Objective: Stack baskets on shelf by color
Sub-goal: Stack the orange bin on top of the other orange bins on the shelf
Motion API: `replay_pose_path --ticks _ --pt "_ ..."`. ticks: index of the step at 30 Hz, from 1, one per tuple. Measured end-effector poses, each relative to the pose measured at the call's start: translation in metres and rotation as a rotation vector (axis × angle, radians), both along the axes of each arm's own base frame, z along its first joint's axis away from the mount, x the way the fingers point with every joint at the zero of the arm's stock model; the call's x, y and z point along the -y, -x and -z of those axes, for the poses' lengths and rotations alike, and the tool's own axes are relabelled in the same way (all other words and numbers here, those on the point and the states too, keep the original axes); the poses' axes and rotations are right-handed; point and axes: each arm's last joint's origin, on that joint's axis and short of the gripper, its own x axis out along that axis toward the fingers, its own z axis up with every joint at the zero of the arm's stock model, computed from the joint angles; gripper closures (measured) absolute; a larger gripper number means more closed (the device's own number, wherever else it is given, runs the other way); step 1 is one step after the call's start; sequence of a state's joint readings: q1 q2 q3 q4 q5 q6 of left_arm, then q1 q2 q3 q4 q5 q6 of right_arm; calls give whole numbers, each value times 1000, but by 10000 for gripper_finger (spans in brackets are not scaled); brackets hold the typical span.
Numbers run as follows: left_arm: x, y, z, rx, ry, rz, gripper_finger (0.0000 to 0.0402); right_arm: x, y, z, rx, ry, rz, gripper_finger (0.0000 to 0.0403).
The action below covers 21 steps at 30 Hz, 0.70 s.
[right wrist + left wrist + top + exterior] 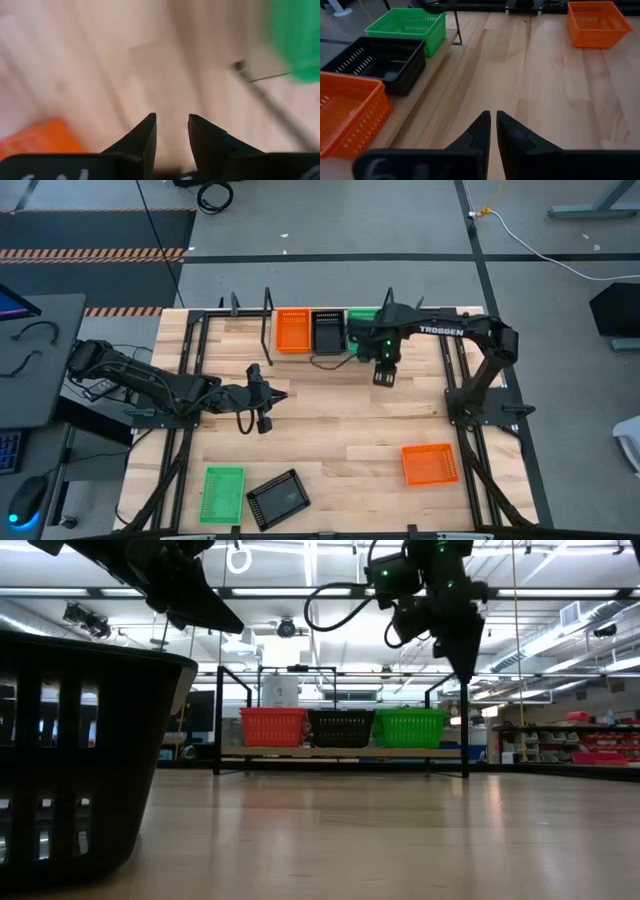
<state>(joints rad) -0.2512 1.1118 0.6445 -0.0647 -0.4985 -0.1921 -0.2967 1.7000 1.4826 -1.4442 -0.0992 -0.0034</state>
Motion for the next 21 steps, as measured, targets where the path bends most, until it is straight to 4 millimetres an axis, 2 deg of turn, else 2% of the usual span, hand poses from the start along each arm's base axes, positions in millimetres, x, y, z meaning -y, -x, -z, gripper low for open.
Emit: replay_pose_path --ticks 5,12,18,21 --pt "0 0 0 0 0 0 367 -29 -9 0 20 -77 82 285" --pt "0 -1 -3 -17 -77 39 360 -80 -22 0 69 -79 63 285" --pt "0 -5 -13 35 -120 82 365 -125 -21 0 62 80 192 285" --pt "-1 -7 -14 45 -86 154 362 -142 -18 0 78 150 212 285"
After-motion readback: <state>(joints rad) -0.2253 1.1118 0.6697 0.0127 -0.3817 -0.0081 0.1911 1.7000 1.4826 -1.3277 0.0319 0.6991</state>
